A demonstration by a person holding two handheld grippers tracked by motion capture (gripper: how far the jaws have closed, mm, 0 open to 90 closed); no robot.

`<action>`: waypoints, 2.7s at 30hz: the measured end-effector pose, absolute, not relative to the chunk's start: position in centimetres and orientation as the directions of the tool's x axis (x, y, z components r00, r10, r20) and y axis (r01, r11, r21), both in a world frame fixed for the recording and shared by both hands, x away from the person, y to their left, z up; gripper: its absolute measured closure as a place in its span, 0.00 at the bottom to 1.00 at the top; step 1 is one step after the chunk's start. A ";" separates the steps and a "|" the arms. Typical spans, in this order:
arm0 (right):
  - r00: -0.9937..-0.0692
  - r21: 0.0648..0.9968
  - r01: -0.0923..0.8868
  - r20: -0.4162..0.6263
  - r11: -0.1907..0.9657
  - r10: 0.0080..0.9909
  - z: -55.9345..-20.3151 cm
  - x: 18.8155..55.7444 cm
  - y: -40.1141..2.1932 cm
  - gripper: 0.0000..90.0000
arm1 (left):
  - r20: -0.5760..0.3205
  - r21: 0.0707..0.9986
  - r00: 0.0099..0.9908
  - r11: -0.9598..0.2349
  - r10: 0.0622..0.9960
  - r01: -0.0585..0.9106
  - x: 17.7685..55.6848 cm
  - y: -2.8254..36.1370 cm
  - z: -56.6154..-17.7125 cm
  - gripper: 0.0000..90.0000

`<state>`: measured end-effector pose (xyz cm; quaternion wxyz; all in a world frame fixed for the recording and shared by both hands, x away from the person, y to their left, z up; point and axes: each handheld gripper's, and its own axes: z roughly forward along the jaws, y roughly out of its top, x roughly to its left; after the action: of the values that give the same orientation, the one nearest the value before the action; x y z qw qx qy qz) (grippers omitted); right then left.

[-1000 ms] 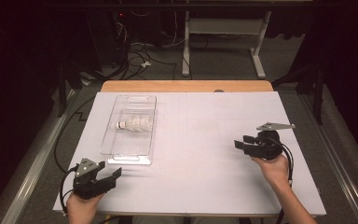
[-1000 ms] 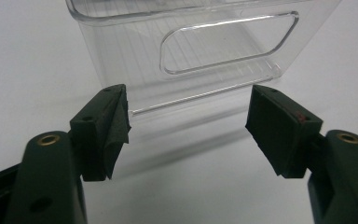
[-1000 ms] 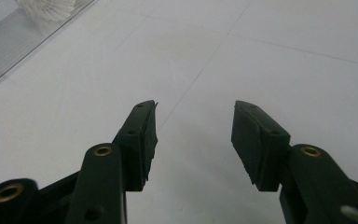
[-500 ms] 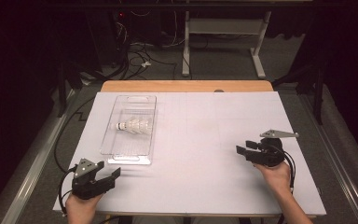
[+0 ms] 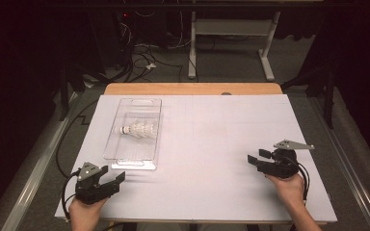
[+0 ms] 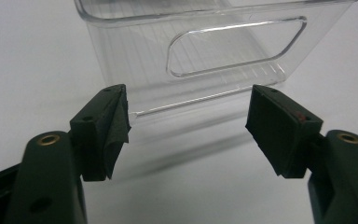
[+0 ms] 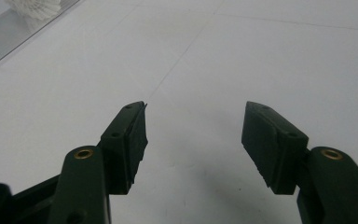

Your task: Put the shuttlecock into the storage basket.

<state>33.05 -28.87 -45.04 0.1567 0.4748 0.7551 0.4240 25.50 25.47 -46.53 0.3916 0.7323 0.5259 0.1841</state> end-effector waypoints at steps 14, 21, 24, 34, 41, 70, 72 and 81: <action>-0.499 0.826 0.532 0.129 0.186 0.857 -45.0 30.8 -29.5 0.44 | -0.138 0.770 0.377 -0.140 0.916 0.622 25.6 25.7 -46.5 0.34; -0.503 0.843 0.505 0.113 0.185 0.857 -45.3 29.6 -30.2 0.43 | -0.132 0.769 0.368 -0.139 0.920 0.623 25.6 25.8 -46.5 0.34; -0.492 0.847 0.502 0.111 0.177 0.863 -45.4 29.5 -30.4 0.41 | -0.144 0.770 0.357 -0.122 0.923 0.626 25.5 26.1 -46.5 0.34; -0.495 0.861 0.479 0.104 0.171 0.863 -45.6 28.2 -31.2 0.39 | -0.141 0.765 0.352 -0.124 0.925 0.632 25.8 26.1 -46.6 0.34; -0.472 0.865 0.485 0.133 0.131 0.872 -45.9 28.3 -31.9 0.40 | -0.152 0.762 0.327 -0.100 0.933 0.640 25.9 26.4 -46.7 0.34; -0.407 0.864 0.499 0.164 0.069 0.898 -46.2 28.3 -32.5 0.39 | -0.142 0.770 0.354 -0.122 0.924 0.626 25.5 26.2 -46.5 0.35; -0.411 0.863 0.499 0.160 0.075 0.897 -46.2 28.3 -32.5 0.39 | -0.144 0.770 0.357 -0.122 0.923 0.626 25.4 26.2 -46.5 0.35; -0.404 0.855 0.511 0.151 0.085 0.902 -46.3 28.3 -32.7 0.38 | -0.147 0.786 0.371 -0.120 0.917 0.607 25.1 26.5 -46.2 0.35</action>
<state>28.27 -32.69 -46.30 0.2157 0.5016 0.7043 0.4537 25.12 26.48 -46.18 0.4033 0.7231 0.5268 0.1920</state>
